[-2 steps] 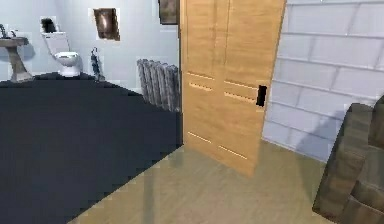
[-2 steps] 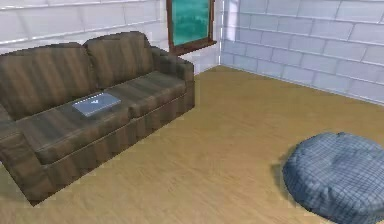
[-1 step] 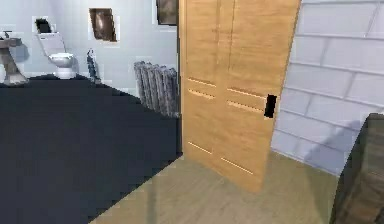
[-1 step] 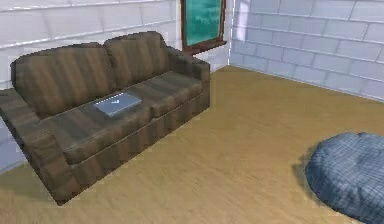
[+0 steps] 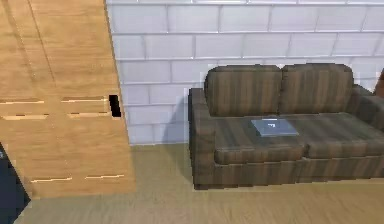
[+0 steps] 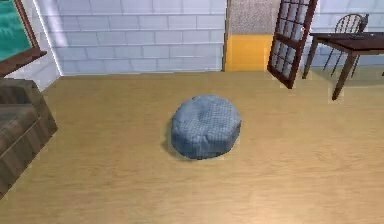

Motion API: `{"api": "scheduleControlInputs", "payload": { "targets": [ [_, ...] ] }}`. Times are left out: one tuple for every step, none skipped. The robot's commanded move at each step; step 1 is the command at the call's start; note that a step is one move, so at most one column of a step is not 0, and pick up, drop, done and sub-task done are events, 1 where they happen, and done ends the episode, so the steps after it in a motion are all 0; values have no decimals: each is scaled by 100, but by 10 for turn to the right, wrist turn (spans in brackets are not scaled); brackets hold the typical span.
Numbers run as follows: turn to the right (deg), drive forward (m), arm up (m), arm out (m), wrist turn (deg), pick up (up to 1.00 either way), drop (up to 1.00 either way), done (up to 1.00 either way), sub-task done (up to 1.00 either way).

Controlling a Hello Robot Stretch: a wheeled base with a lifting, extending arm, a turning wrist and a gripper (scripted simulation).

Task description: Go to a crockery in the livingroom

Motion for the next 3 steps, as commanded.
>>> {"api": "scheduleControlInputs", "payload": {
  "targets": [
    [390,0,0,0,0,0,0,0,0],
    [0,10,0,0,0,0,0,0,0],
    [-450,0,0,0,0,0,0,0,0]
  ]
}}
